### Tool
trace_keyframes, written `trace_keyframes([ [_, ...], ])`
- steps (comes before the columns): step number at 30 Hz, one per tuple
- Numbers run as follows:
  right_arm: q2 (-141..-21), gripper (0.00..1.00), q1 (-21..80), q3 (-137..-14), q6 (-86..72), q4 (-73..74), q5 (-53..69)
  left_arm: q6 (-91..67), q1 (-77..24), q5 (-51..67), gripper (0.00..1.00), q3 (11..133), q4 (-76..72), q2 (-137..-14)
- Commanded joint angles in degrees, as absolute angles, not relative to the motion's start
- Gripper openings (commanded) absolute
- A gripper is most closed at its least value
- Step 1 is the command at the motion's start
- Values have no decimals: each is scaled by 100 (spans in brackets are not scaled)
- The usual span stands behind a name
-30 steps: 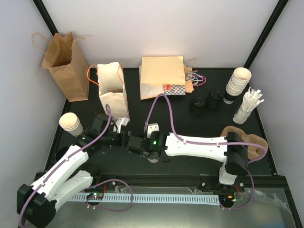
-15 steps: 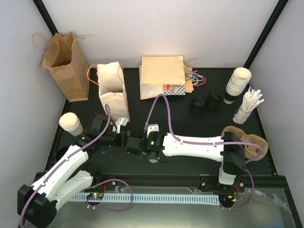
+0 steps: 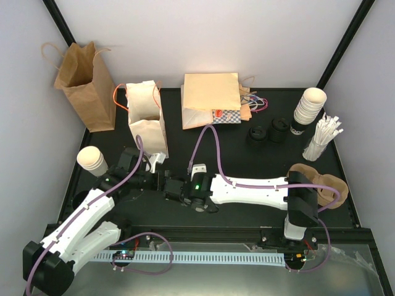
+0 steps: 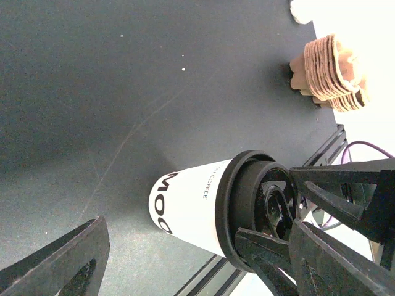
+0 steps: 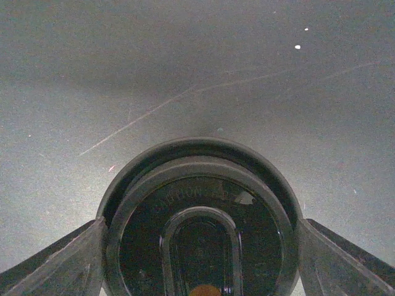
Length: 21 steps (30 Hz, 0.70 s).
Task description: Pack the takeout coffee
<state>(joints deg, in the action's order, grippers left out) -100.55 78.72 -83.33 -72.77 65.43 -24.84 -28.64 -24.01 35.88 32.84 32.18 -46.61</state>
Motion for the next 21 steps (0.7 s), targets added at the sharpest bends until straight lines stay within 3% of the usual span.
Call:
trace_keyframes([
  [1, -10085, 83, 7863, -8223, -7495, 6448, -2475, -2757, -2346, 3700, 82, 3366, 3313, -4566],
  [11, -9957, 76, 7861, -7892, -7144, 6089, -2224, -2748, -2312, 3713, 82, 3375, 3339, -4554],
  [21, -9172, 69, 7857, -6963, -4233, 4971, -1723, -2715, -2287, 3726, 82, 3427, 3388, -4608],
])
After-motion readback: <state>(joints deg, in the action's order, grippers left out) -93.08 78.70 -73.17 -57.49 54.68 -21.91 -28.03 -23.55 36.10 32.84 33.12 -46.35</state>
